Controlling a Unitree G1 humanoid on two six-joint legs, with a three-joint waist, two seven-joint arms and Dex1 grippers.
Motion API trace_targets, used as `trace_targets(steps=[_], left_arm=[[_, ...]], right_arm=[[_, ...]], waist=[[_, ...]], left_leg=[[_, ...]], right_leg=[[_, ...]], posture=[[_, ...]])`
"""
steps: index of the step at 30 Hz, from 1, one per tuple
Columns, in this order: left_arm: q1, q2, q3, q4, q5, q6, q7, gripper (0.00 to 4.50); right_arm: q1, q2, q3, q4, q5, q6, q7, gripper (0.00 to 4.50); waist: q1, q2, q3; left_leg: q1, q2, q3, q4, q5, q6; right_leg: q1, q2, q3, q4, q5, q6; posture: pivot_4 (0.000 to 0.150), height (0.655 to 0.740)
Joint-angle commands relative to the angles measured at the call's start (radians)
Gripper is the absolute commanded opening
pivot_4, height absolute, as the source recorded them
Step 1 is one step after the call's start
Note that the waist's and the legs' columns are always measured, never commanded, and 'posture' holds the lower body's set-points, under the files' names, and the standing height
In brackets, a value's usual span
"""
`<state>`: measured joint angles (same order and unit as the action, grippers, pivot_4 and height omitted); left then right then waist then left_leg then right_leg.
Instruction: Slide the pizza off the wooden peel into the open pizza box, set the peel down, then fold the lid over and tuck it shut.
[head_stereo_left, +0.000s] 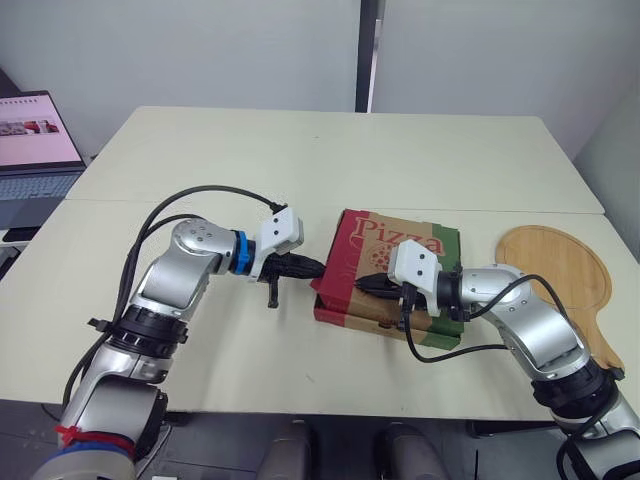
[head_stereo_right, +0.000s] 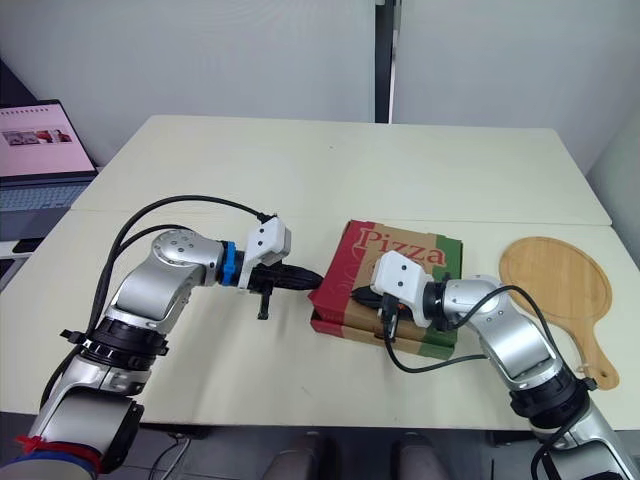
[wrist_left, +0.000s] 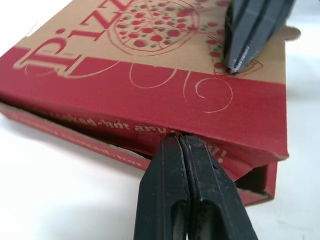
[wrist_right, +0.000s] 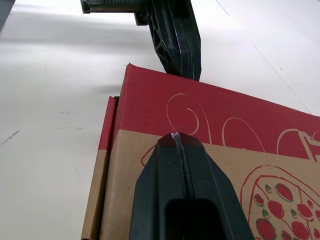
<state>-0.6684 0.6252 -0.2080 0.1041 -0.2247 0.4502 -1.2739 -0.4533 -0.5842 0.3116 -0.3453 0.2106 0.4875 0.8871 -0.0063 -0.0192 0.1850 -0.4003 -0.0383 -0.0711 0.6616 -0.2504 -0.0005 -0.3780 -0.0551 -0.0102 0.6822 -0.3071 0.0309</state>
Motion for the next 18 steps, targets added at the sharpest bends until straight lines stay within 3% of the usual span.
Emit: trace_targets(steps=[1,4,7,18], left_arm=[[0.002,-0.012,0.036,-0.082,-0.046,0.017,0.024,0.0],[0.025,0.005,0.019,-0.1,-0.034,-0.003,0.015,0.0],[0.035,0.046,-0.01,-0.057,0.038,-0.134,-0.003,0.0],[0.011,0.042,-0.031,0.005,0.072,-0.234,-0.027,0.0]], right_arm=[[-0.009,0.002,-0.005,-0.016,0.0,-0.009,0.01,0.03],[-0.01,0.001,-0.004,-0.015,-0.002,-0.009,0.011,0.03],[-0.006,-0.002,-0.005,-0.019,-0.001,-0.006,0.013,0.03],[0.002,-0.011,-0.007,-0.031,0.003,0.002,0.018,0.03]], waist=[[0.0,0.0,0.0],[0.0,0.0,0.0],[0.0,0.0,0.0],[0.001,0.0,0.0]], left_leg=[[0.0,0.0,0.0,0.0,0.0,0.0],[0.0,0.0,0.0,0.0,0.0,0.0],[0.0,0.0,0.0,0.0,0.0,0.0],[0.0,0.0,0.0,0.0,0.0,0.0]], right_leg=[[0.0,0.0,0.0,0.0,0.0,0.0],[0.0,0.0,0.0,0.0,0.0,0.0],[0.0,0.0,0.0,0.0,0.0,0.0],[0.0,0.0,0.0,0.0,0.0,0.0]], posture=[[0.15,0.74],[0.15,0.74],[0.15,0.74],[0.15,0.74]])
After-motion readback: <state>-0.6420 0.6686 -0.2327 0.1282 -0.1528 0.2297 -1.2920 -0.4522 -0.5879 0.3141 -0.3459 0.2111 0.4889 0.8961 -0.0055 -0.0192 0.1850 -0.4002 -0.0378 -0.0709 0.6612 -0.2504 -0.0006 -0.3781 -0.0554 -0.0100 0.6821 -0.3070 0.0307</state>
